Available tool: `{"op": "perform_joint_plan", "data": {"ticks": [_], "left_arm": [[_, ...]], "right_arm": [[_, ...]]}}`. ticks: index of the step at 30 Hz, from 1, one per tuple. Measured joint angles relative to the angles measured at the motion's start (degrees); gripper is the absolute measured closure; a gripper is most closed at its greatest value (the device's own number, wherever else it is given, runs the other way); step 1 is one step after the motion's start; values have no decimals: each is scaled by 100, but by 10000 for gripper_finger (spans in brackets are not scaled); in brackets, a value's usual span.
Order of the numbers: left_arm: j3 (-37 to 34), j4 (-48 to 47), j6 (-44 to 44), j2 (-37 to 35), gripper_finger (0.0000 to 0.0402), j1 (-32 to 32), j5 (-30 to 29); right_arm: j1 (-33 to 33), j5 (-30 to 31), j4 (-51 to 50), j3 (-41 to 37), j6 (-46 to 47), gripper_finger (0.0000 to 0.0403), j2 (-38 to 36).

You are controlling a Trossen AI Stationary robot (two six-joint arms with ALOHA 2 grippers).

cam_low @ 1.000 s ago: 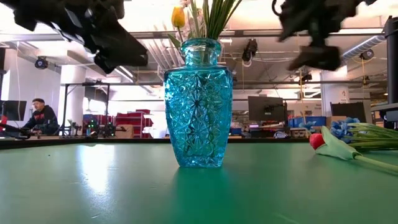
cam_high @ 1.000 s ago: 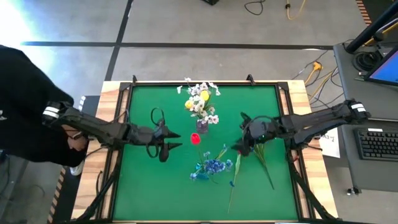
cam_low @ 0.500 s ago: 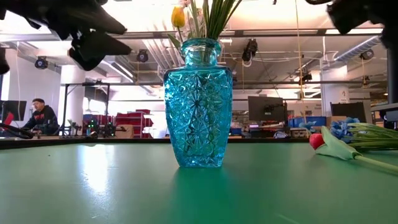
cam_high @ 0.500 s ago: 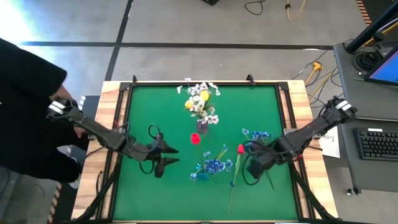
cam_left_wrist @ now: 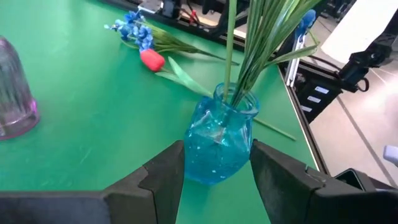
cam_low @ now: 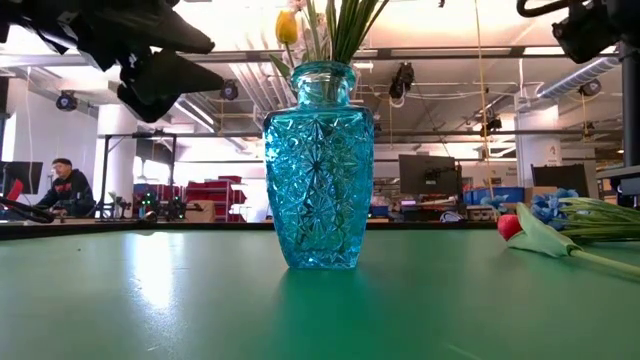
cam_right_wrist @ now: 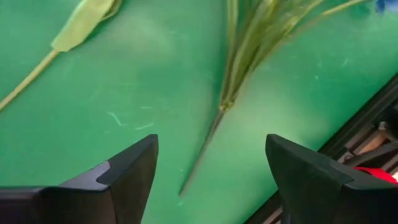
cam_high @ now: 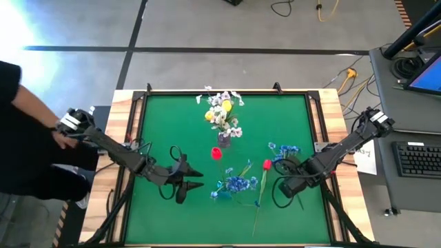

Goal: Sort flowers into vase by color
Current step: Put the blue flowers into the blue vase

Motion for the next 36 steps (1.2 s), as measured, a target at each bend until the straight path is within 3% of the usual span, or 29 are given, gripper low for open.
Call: {"op": "perform_joint_plan", "data": {"ticks": [15,32,36], "left_arm": [[0,364,256,115,231,0,2],[0,366,295,115,231,2,2],[0,369,297,115,231,4,0]], "right_arm": [[0,-201,73,-578,293,61,-96],[0,-300,1172,-1532,429,58,-96],[-26,0,1184,-1706,442,58,-96]]}}
